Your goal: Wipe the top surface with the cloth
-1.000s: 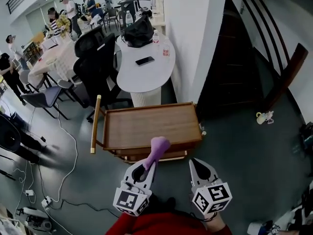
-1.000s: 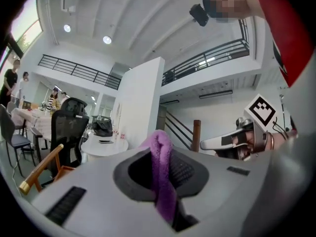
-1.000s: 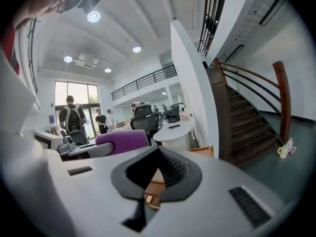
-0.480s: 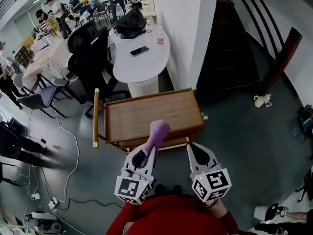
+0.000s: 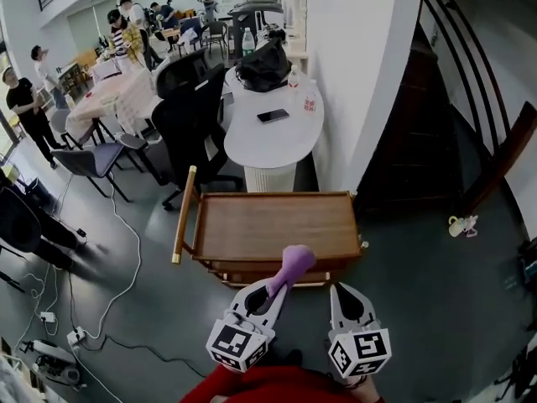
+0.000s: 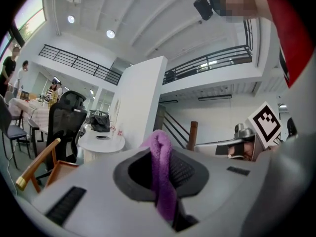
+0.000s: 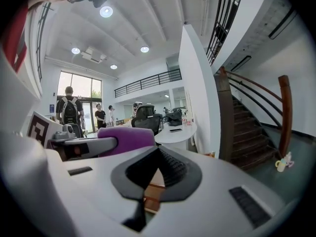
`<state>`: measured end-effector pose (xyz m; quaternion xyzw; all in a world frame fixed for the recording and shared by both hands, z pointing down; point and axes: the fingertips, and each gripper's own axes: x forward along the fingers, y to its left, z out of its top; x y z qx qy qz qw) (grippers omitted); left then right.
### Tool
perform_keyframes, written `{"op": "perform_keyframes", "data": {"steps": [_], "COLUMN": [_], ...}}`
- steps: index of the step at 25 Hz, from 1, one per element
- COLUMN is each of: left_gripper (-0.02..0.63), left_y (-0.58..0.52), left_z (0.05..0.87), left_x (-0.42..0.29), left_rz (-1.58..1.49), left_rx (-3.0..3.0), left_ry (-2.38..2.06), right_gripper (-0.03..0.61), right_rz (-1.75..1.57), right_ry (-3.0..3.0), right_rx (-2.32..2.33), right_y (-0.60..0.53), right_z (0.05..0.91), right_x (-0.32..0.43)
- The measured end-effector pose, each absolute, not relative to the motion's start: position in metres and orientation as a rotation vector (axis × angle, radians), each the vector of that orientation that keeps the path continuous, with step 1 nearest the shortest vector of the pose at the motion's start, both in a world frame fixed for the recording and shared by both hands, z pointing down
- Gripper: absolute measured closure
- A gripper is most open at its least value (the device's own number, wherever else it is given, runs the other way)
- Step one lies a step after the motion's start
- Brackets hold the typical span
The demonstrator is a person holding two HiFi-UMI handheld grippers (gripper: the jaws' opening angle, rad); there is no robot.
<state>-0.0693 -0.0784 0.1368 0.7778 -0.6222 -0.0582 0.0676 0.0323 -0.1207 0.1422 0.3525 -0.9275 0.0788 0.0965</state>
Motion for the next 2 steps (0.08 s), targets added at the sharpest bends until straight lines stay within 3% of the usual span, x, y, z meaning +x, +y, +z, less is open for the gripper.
{"op": "perform_keyframes", "data": {"steps": [2], "left_gripper": [0.566], "left_y": [-0.0822], "left_z": [0.1330], "left_x": [-0.0676], "left_rz": [-0.181], "left_rx": [2.353], "left_ry": [-1.867], "right_gripper": [0.575], "right_rz": [0.222], "right_ry": [-2.744], "right_rx": [1.046], "right_y": [-0.1226], "right_z": [0.1415], "right_x": [0.0329]}}
